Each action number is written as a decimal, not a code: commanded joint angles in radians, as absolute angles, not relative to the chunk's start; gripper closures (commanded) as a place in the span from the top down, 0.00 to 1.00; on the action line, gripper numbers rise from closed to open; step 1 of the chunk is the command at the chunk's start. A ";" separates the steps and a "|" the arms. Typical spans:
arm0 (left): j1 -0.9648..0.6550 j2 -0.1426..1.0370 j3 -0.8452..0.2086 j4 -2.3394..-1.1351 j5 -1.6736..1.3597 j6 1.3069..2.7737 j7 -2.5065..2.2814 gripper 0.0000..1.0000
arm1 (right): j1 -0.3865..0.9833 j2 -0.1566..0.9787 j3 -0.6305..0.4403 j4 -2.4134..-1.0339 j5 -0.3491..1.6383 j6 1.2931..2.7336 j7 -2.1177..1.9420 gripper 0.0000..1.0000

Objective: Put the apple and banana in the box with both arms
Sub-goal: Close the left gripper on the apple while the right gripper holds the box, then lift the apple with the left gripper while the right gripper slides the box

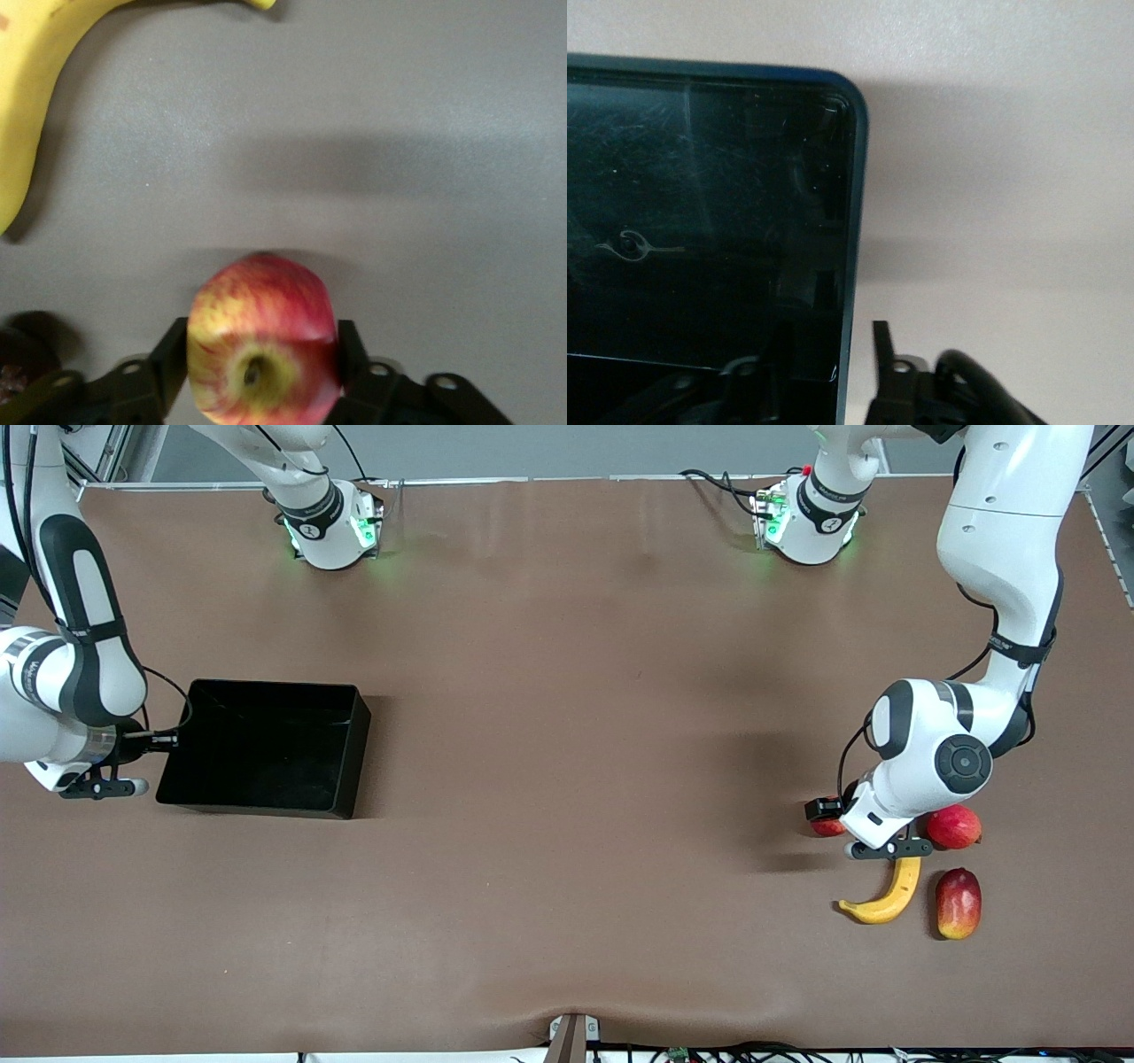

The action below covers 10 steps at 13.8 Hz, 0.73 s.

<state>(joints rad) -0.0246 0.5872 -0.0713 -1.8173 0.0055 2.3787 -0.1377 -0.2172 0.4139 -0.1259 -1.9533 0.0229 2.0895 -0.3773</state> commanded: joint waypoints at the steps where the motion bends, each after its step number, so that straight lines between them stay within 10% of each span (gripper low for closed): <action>1: -0.026 0.606 -0.072 -1.789 -0.017 2.388 -0.141 0.20 | -0.236 0.403 -0.107 -1.962 0.035 2.066 -0.390 0.00; 2: -0.026 0.604 -0.072 -1.787 -0.017 2.388 -0.141 0.00 | -0.235 0.402 -0.107 -1.960 0.040 2.059 -0.388 0.00; 10: -0.044 0.546 -0.072 -1.738 -0.017 2.353 -0.222 0.00 | -0.203 0.400 -0.106 -1.692 0.165 1.671 -0.355 0.00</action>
